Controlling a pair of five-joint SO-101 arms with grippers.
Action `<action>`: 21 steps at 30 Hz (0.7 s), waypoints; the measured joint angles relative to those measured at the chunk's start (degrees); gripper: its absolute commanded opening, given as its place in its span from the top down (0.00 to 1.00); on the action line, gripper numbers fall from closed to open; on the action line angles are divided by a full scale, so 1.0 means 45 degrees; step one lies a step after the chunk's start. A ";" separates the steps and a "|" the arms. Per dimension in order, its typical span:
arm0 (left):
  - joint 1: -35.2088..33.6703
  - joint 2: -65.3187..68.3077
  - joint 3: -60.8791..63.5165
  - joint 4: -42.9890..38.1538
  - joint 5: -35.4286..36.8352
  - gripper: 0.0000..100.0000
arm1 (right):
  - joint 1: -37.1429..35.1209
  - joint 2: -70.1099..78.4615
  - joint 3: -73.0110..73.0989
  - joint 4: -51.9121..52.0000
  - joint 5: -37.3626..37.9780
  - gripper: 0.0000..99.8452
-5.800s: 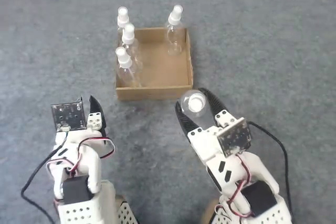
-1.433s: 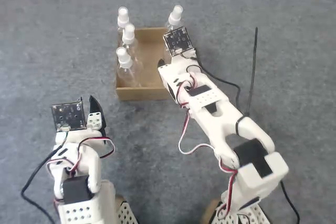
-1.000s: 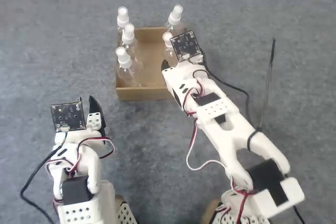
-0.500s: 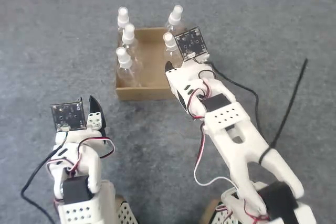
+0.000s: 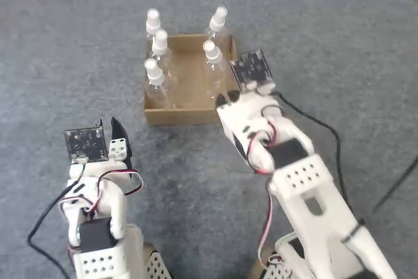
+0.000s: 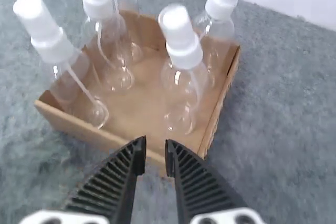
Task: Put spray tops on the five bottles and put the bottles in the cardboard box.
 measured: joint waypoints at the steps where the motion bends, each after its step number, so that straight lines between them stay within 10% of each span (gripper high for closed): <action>1: 0.0000 0.0000 0.0000 0.0000 0.0000 0.92 | 0.0000 -0.0430 0.0371 0.0039 0.0000 0.99; 21: 0.0020 0.0000 0.0000 0.0000 0.0000 0.92 | 0.0000 -0.8908 0.6857 0.0059 0.0000 0.99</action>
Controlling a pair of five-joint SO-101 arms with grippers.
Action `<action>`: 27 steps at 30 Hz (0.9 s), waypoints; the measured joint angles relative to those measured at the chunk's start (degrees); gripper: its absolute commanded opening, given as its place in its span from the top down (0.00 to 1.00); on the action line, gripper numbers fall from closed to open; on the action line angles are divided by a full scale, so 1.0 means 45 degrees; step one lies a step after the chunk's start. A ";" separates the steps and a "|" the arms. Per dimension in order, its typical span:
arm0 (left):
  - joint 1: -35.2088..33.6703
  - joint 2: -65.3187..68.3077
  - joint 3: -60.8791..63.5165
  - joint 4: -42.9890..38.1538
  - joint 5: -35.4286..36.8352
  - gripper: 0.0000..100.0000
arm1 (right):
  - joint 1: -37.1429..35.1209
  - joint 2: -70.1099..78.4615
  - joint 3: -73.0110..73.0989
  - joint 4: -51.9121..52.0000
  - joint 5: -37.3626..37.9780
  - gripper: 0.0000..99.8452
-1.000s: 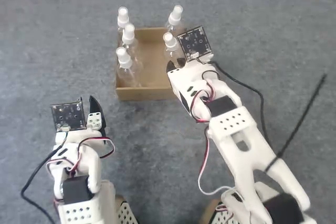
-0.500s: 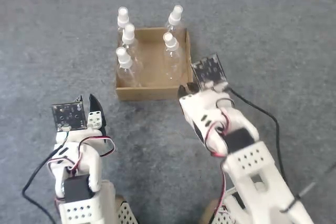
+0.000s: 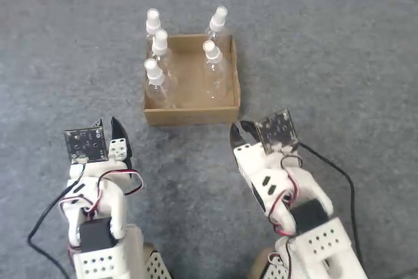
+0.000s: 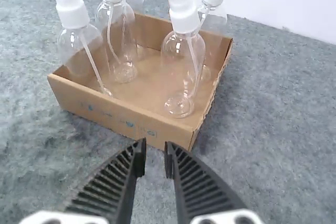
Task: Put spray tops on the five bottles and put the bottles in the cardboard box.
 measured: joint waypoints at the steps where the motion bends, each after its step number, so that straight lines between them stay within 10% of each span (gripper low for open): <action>1: 0.0000 0.0000 0.0000 0.0000 0.0000 0.92 | 0.0000 -0.0488 0.0371 0.0000 0.0000 0.99; 27: 0.0000 0.0000 0.0000 0.0000 0.0000 0.92 | 0.0000 -0.5158 0.2911 0.3028 0.0000 0.99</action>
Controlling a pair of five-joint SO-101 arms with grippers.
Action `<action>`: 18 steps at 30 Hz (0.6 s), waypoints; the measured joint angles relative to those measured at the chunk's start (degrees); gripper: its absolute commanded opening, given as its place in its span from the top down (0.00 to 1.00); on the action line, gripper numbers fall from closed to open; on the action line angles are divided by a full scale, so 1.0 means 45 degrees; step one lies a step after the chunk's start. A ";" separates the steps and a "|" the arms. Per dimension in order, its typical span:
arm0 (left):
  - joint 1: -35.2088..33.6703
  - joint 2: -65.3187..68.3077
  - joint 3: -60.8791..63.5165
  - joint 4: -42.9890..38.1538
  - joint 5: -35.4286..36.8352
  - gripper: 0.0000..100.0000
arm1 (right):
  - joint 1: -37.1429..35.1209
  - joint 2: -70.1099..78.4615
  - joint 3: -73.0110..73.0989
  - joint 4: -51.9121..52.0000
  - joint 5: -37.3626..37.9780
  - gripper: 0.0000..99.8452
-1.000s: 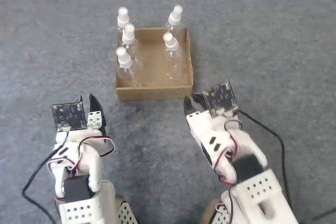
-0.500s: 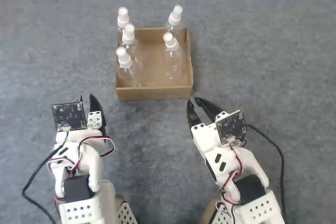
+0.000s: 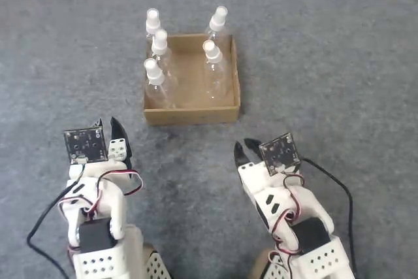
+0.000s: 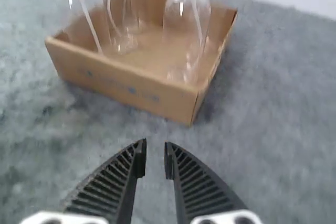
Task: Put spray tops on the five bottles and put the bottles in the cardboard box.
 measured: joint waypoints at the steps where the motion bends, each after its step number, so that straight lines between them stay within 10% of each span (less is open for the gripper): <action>1: 0.0000 0.0000 0.0000 0.0000 0.0000 0.92 | 0.0000 0.0000 0.0000 0.0313 0.0000 0.99; 18: -0.0469 0.0000 0.1446 -0.0899 0.0000 0.92 | 0.0000 0.0000 0.0000 0.6427 0.0020 0.99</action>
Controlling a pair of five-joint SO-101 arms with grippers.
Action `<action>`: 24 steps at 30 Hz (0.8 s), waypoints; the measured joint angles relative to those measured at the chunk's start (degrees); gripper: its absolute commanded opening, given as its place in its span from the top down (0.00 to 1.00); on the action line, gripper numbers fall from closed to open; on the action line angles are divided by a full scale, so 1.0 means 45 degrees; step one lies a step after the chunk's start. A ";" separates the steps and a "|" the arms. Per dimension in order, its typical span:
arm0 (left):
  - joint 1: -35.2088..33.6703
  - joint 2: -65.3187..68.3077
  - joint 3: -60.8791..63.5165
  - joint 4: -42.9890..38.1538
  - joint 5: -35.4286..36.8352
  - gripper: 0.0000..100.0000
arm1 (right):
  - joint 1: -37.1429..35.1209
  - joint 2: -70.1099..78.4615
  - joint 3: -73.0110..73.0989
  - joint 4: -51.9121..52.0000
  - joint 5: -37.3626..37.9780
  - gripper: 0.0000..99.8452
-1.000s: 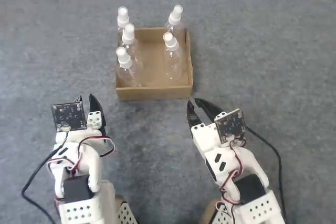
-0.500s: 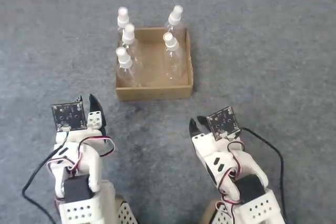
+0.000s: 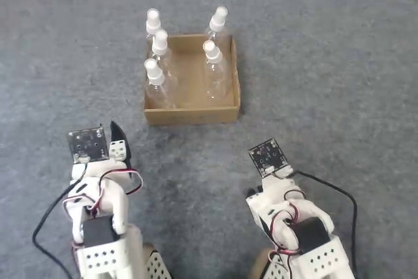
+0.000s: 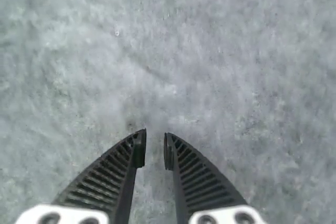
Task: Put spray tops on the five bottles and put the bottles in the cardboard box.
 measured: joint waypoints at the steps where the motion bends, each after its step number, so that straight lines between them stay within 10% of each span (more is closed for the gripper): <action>1: -0.0117 0.0000 0.0000 0.0195 0.0000 0.92 | 0.0000 -0.0020 0.0000 0.0059 0.0000 0.99; 24: -0.0313 0.0000 0.0000 0.5822 -0.0078 0.93 | 0.0000 -0.0020 0.0000 0.0176 0.0000 0.99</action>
